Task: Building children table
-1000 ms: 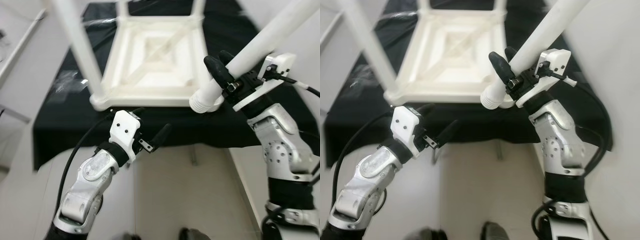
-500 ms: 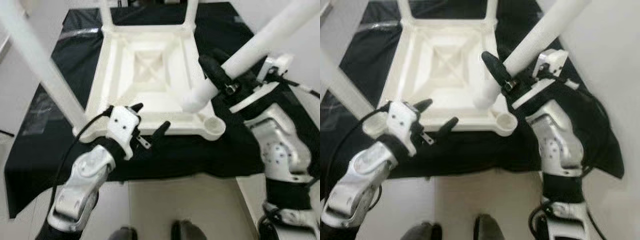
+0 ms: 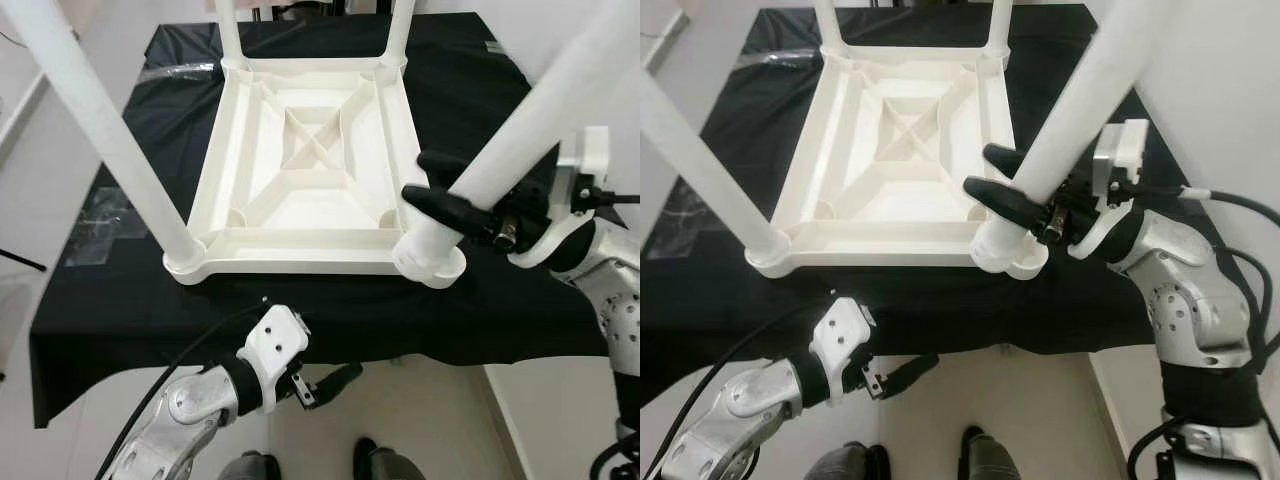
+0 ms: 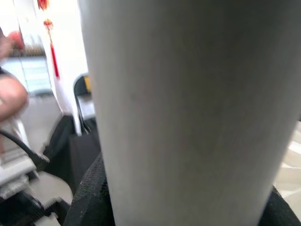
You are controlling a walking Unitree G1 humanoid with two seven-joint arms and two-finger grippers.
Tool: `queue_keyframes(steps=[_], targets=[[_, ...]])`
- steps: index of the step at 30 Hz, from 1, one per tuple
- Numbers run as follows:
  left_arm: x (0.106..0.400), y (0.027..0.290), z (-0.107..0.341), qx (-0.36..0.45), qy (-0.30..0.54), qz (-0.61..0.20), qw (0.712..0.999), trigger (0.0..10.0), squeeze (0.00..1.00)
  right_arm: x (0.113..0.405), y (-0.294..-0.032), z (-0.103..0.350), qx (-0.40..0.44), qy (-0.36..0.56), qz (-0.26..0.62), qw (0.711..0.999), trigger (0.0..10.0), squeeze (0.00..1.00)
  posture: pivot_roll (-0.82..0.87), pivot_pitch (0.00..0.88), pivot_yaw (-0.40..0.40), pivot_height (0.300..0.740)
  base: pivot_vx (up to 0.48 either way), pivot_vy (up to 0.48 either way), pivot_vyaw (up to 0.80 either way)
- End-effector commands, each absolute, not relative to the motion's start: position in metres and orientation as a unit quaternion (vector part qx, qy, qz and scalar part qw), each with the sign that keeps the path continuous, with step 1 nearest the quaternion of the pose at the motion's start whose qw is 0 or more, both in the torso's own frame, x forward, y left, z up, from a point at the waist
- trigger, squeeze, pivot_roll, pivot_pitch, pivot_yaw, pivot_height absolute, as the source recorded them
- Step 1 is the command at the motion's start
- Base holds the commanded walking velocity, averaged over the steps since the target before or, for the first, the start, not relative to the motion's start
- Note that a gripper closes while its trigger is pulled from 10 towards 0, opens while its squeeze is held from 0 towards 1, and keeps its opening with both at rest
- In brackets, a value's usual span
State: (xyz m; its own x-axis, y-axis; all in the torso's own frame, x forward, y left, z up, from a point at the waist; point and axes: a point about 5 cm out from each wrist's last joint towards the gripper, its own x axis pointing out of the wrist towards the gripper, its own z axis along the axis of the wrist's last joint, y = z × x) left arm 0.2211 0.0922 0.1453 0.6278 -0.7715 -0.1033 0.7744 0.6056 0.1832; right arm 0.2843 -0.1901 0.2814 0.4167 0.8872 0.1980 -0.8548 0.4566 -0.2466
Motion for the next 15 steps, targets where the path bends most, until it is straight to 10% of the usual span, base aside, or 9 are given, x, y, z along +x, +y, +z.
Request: queue_keyframes(steps=[1,15], targets=[[0.221,0.094,0.144,0.125,0.012,-0.418,0.900,10.0,0.00,0.293,-0.188,0.277,-0.085,-0.143,0.511,0.843,10.0,0.00,0.00,0.256,-0.025,0.740,0.000,0.000,0.00],[0.211,0.090,0.169,0.112,-0.034,-0.411,0.904,10.0,0.00,0.318,-0.206,0.294,-0.059,-0.152,0.551,0.818,10.0,0.00,0.03,0.336,-0.019,0.740,0.000,0.000,0.00]])
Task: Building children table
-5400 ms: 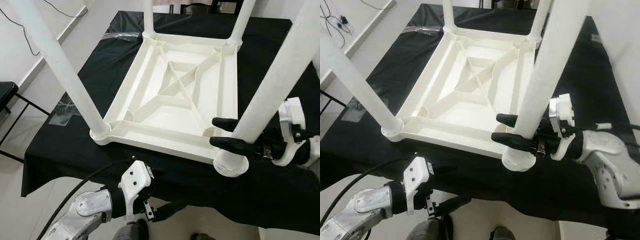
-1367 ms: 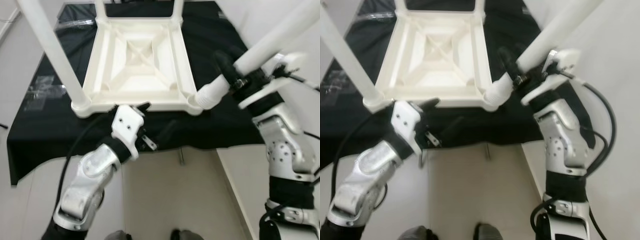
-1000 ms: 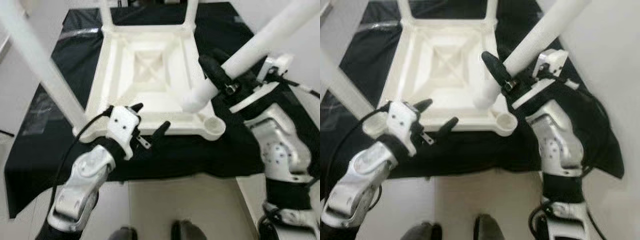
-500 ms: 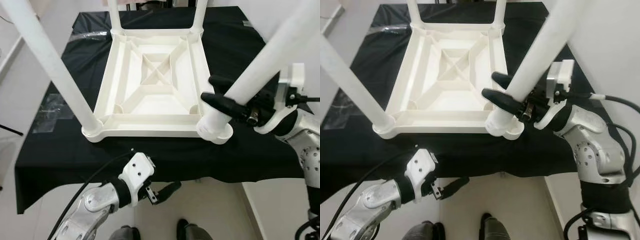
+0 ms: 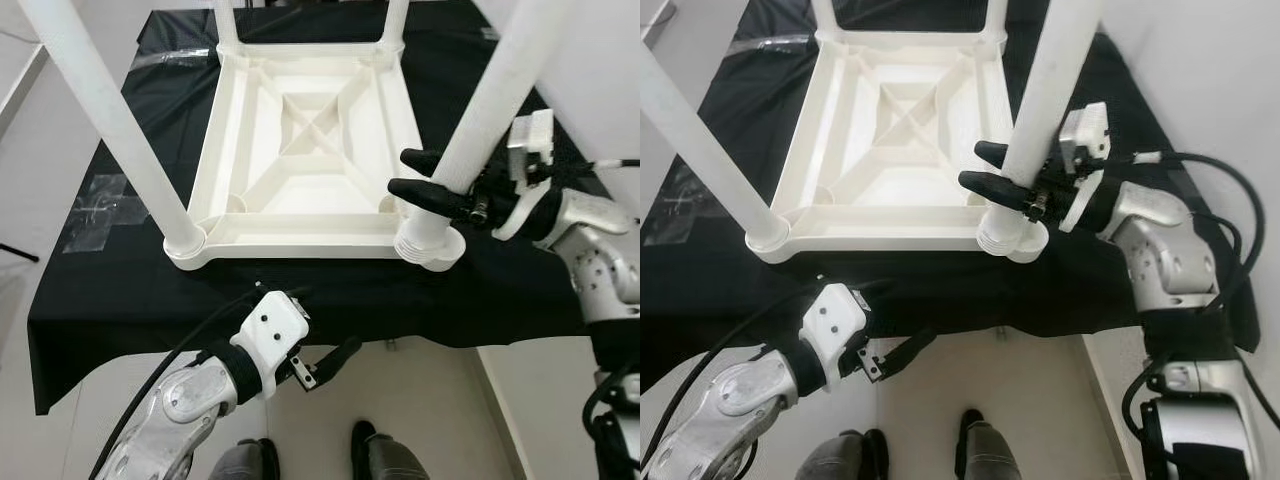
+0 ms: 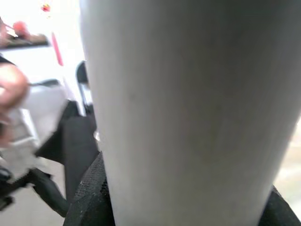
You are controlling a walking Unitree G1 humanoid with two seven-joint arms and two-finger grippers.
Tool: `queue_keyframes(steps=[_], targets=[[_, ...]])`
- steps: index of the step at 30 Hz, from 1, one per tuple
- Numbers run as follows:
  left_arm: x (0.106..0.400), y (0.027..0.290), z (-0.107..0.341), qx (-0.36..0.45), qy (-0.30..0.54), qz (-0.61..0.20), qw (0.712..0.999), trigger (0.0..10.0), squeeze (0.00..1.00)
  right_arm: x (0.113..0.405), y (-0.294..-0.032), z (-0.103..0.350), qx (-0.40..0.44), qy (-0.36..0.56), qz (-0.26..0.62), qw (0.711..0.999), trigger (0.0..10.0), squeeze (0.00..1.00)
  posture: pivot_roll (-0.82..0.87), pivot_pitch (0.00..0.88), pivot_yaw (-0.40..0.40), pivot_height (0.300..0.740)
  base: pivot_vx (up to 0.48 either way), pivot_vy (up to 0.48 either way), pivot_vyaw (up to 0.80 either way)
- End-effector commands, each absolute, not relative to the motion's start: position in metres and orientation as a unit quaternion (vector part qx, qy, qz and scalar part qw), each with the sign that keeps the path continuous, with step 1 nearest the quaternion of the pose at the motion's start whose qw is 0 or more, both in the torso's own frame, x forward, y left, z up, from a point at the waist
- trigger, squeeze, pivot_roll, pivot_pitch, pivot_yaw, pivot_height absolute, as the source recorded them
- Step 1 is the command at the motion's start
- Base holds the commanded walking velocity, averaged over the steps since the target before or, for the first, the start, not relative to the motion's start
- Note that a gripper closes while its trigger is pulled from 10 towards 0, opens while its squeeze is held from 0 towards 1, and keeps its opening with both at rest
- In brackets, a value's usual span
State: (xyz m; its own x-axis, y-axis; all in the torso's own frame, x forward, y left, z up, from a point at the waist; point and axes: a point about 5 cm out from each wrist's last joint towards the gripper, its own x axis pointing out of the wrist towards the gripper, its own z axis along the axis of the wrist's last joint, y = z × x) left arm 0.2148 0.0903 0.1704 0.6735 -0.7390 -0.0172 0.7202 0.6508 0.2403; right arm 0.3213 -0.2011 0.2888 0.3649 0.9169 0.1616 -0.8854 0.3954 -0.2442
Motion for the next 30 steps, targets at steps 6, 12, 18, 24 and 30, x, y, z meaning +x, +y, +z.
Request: queue_keyframes(steps=[6,12,18,24,30], targets=[[0.204,0.087,0.177,0.126,-0.043,-0.425,0.895,10.0,0.00,0.320,-0.216,0.304,-0.064,-0.159,0.574,0.801,10.0,0.00,0.04,0.372,-0.020,0.740,0.000,0.000,0.00],[0.196,0.093,0.187,0.130,-0.041,-0.423,0.896,10.0,0.00,0.318,-0.214,0.300,-0.107,-0.130,0.613,0.772,10.0,0.00,0.07,0.430,-0.002,0.740,0.000,0.000,0.00],[0.192,0.094,0.195,0.128,-0.043,-0.426,0.894,10.0,0.00,0.322,-0.217,0.313,-0.114,-0.148,0.618,0.764,10.0,0.00,0.09,0.449,0.008,0.740,0.000,0.000,0.00],[0.189,0.096,0.197,0.127,-0.040,-0.426,0.895,10.0,0.00,0.312,-0.226,0.336,-0.117,-0.182,0.629,0.747,10.0,0.00,0.09,0.461,0.022,0.740,0.000,0.000,0.00],[0.189,0.094,0.198,0.128,-0.035,-0.435,0.891,10.0,0.00,0.303,-0.227,0.333,-0.132,-0.160,0.652,0.729,10.0,0.00,0.08,0.456,0.031,0.740,0.000,0.000,0.00]])
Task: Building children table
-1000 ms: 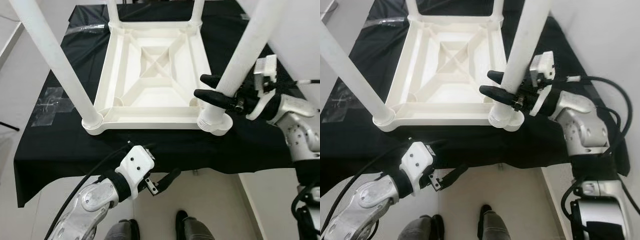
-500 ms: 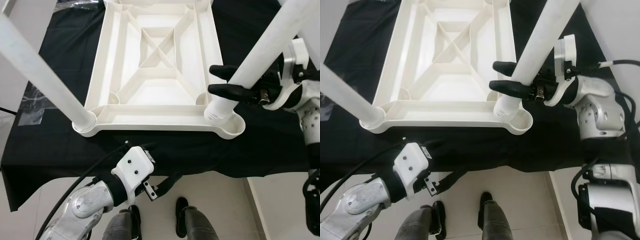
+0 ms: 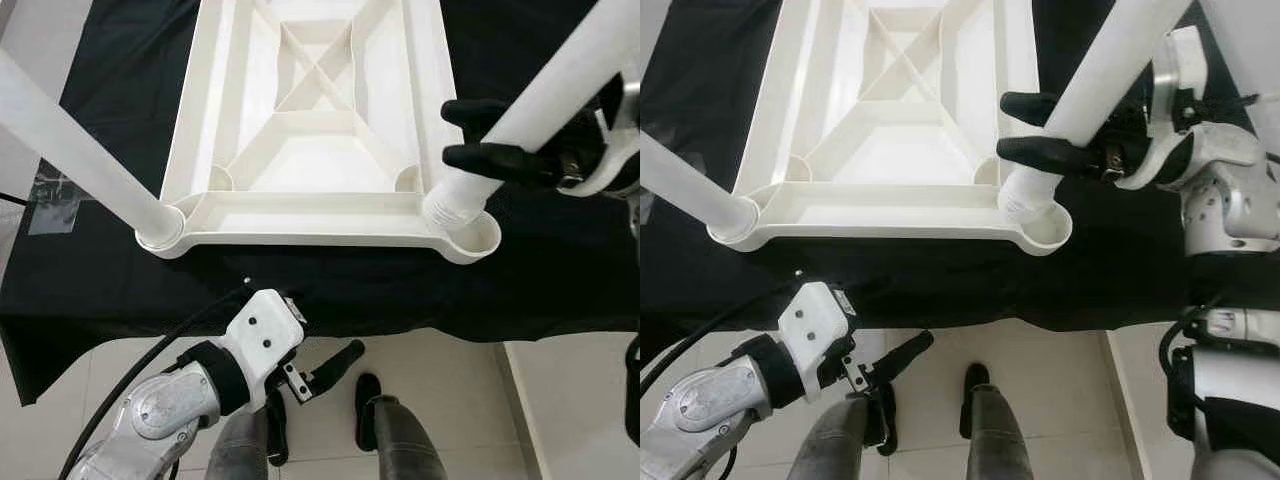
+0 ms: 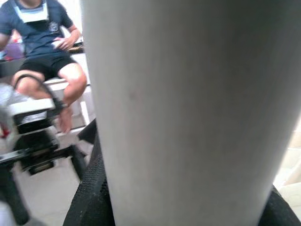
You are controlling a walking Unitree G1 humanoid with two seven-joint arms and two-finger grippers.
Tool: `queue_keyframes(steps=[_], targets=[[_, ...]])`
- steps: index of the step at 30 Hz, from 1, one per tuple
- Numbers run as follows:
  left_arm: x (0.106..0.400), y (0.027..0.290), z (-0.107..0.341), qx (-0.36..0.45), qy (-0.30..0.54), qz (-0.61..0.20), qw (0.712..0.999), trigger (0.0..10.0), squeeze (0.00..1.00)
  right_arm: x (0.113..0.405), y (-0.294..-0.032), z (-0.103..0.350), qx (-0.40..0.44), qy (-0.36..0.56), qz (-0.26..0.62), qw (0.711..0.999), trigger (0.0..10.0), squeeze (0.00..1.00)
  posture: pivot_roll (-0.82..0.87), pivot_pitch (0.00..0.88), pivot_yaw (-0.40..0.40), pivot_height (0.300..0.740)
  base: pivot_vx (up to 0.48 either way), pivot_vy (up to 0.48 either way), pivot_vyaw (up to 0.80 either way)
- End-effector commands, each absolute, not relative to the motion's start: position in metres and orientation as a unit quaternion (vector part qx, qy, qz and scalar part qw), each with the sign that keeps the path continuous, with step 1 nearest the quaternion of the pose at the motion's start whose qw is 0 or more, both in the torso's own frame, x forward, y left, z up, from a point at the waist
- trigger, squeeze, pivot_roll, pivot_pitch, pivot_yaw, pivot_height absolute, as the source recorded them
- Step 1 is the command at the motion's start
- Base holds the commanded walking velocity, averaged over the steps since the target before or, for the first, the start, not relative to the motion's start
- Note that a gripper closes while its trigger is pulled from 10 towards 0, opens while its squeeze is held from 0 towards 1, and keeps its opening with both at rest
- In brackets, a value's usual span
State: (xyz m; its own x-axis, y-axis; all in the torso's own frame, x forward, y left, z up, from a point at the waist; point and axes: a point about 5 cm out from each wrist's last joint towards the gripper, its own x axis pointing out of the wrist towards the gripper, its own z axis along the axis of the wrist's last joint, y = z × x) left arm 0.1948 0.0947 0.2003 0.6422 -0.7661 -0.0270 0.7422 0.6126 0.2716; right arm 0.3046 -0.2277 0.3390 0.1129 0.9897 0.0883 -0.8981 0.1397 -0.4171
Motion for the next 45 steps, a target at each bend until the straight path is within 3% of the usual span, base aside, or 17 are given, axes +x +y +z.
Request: queue_keyframes(steps=[1,16,36,45], targets=[[0.190,0.093,0.199,0.128,-0.036,-0.437,0.890,10.0,0.00,0.302,-0.228,0.331,-0.136,-0.151,0.656,0.727,10.0,0.00,0.08,0.455,0.033,0.740,0.000,0.000,0.00],[0.186,0.092,0.198,0.149,-0.020,-0.482,0.863,10.0,0.00,0.304,-0.214,0.309,-0.156,-0.126,0.662,0.722,10.0,0.00,0.09,0.440,0.052,0.740,0.000,0.000,0.00],[0.190,0.098,0.211,0.187,-0.046,-0.491,0.850,10.0,0.00,0.295,-0.251,0.314,-0.160,-0.097,0.627,0.757,10.0,0.00,0.08,0.445,0.039,0.740,0.000,0.000,0.00],[0.191,0.096,0.213,0.186,-0.050,-0.495,0.847,10.0,0.00,0.291,-0.240,0.301,-0.144,-0.083,0.649,0.742,10.0,0.00,0.08,0.447,0.044,0.740,0.000,0.000,0.00]])
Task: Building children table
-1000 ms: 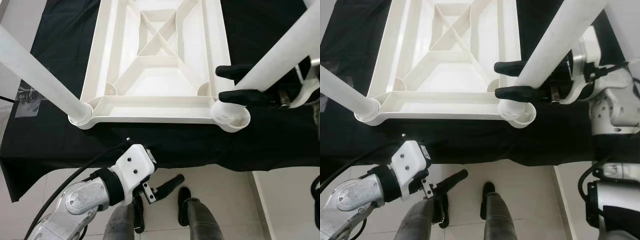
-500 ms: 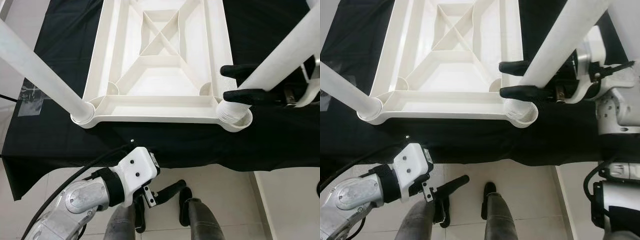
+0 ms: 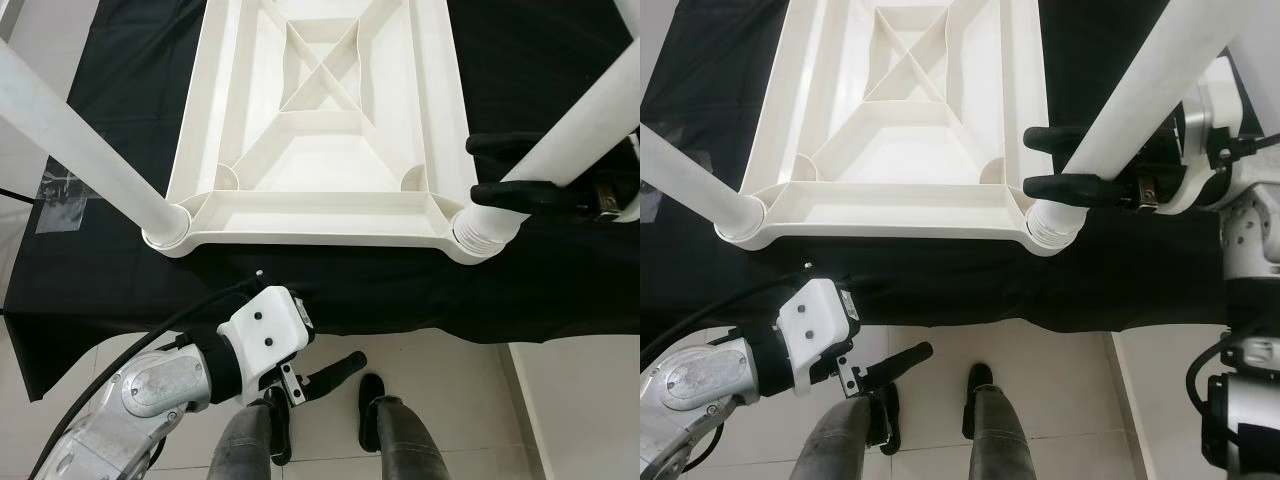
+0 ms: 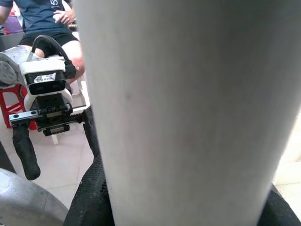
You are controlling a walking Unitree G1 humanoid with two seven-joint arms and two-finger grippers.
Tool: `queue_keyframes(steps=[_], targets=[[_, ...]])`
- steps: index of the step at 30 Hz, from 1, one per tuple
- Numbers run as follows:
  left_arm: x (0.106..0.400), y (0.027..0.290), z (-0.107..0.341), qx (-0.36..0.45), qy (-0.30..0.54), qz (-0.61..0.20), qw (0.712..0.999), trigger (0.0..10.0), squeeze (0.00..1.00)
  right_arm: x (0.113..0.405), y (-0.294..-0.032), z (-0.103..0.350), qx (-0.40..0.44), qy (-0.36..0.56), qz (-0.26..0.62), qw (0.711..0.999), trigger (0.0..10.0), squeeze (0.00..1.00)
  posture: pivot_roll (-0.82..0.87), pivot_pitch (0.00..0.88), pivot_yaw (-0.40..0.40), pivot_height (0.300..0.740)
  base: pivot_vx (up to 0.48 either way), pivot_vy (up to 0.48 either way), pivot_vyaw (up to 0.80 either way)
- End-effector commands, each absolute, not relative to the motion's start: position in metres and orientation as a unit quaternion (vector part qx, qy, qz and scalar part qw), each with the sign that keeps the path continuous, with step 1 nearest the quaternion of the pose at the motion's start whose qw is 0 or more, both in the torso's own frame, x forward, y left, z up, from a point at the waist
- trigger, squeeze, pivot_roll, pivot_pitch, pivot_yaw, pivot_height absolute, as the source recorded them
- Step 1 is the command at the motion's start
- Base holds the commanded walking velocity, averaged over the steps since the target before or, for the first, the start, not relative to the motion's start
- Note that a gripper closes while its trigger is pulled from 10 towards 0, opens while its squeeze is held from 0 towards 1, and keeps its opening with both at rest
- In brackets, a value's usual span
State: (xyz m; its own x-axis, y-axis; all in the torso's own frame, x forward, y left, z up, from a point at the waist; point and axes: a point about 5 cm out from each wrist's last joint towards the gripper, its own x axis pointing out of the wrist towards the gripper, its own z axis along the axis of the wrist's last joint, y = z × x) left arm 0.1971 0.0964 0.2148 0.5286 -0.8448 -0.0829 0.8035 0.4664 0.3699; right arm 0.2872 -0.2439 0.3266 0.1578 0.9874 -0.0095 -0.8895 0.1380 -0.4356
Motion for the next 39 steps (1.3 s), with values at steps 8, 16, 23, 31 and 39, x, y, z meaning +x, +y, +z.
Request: queue_keyframes(steps=[8,16,23,31,39], targets=[[0.191,0.096,0.212,0.188,-0.050,-0.497,0.846,10.0,0.00,0.286,-0.213,0.293,-0.135,-0.070,0.708,0.690,10.0,0.00,0.08,0.450,0.043,0.740,0.000,0.000,0.00],[0.191,0.091,0.211,0.187,-0.051,-0.499,0.845,10.0,0.00,0.293,-0.167,0.285,-0.123,-0.093,0.743,0.652,10.0,0.00,0.08,0.451,0.023,0.740,0.000,0.000,0.00],[0.191,0.091,0.211,0.187,-0.052,-0.496,0.847,10.0,0.00,0.296,-0.166,0.267,-0.157,-0.082,0.701,0.691,10.0,0.00,0.07,0.453,0.014,0.740,0.000,0.000,0.00],[0.191,0.090,0.210,0.187,-0.051,-0.497,0.846,10.0,0.00,0.293,-0.169,0.255,-0.193,-0.041,0.664,0.721,10.0,0.00,0.06,0.452,0.012,0.740,0.000,0.000,0.00],[0.192,0.088,0.208,0.187,-0.052,-0.498,0.845,10.0,0.00,0.307,-0.170,0.264,-0.162,-0.036,0.593,0.788,10.0,0.00,0.05,0.449,0.008,0.740,0.000,0.000,0.00]])
